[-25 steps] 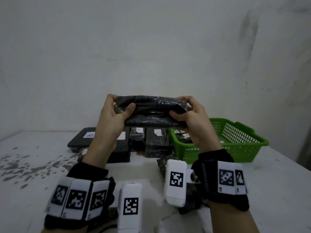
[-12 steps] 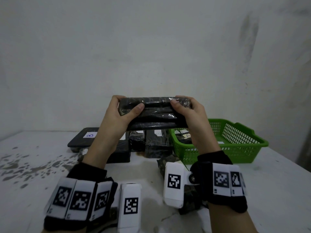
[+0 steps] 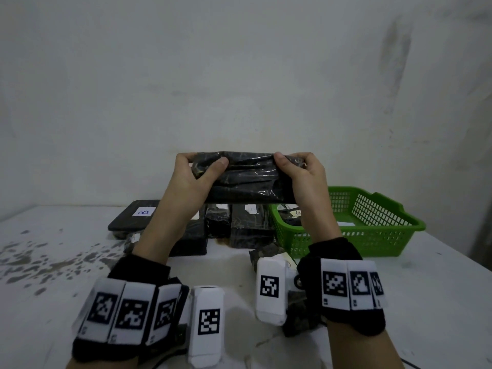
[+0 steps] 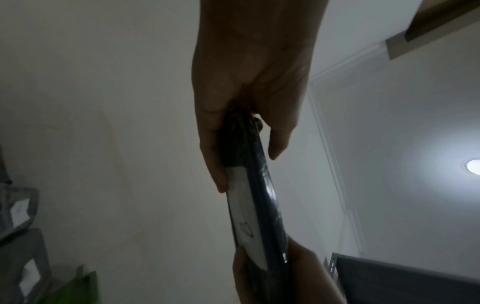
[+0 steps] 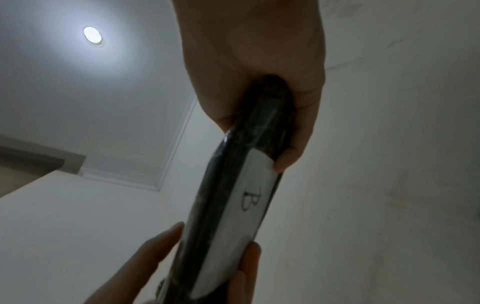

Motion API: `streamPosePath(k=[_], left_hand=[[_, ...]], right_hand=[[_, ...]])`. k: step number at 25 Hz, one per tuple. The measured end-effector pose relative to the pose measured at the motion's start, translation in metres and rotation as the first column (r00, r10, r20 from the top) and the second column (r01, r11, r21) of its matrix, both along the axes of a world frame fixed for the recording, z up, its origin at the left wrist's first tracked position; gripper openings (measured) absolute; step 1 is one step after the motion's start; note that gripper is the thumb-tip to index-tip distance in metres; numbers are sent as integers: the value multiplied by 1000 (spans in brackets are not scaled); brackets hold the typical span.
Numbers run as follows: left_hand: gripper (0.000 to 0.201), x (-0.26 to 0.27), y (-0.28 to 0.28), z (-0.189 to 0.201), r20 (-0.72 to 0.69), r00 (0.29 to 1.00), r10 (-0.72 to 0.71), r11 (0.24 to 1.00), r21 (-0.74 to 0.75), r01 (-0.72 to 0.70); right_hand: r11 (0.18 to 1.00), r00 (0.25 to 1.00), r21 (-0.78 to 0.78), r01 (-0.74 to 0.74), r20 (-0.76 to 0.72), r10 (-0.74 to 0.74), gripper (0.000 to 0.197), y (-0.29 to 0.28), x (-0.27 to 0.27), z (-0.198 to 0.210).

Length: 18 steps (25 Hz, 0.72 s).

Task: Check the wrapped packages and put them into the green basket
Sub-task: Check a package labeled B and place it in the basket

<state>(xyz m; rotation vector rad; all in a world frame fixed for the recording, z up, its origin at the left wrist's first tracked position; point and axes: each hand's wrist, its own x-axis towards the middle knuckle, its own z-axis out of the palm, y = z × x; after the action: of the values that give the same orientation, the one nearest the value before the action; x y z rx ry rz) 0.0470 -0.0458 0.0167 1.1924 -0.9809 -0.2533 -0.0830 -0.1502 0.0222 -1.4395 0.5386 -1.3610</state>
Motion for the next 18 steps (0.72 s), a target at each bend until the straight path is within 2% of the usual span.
streamPosePath(k=[3, 6, 8, 10, 12, 14, 15, 17, 18], left_hand=[[45, -1, 4, 2, -46, 993, -107, 991, 71, 110], [48, 2, 5, 3, -65, 992, -106, 993, 52, 109], [39, 1, 4, 2, -64, 994, -90, 995, 43, 93], [30, -3, 2, 2, -25, 998, -63, 996, 62, 65], [32, -6, 0, 2, -31, 997, -74, 995, 58, 76], [53, -6, -1, 2, -56, 992, -110, 992, 52, 113], [71, -3, 0, 1, -11, 993, -117, 990, 77, 118], [99, 3, 1, -1, 213, 964, -160, 971, 211, 114], [101, 3, 4, -2, 300, 932, -205, 958, 255, 129]], right_hand=[[986, 989, 98, -138, 64, 132, 32, -3, -7, 2], [955, 961, 117, -273, 87, 264, 19, -6, -15, 4], [966, 971, 97, -238, 57, 234, 5, -5, -17, 3], [980, 984, 94, -176, 43, 173, 6, -4, -16, 2], [985, 991, 114, -130, 50, 125, 8, -4, -14, 3], [983, 992, 149, -110, 72, 100, 5, -4, -13, 4], [980, 992, 168, -108, 76, 96, 12, -5, -13, 3], [966, 990, 227, -128, 91, 110, 17, -8, -16, 2], [953, 986, 264, -151, 105, 127, 14, -8, -18, 3]])
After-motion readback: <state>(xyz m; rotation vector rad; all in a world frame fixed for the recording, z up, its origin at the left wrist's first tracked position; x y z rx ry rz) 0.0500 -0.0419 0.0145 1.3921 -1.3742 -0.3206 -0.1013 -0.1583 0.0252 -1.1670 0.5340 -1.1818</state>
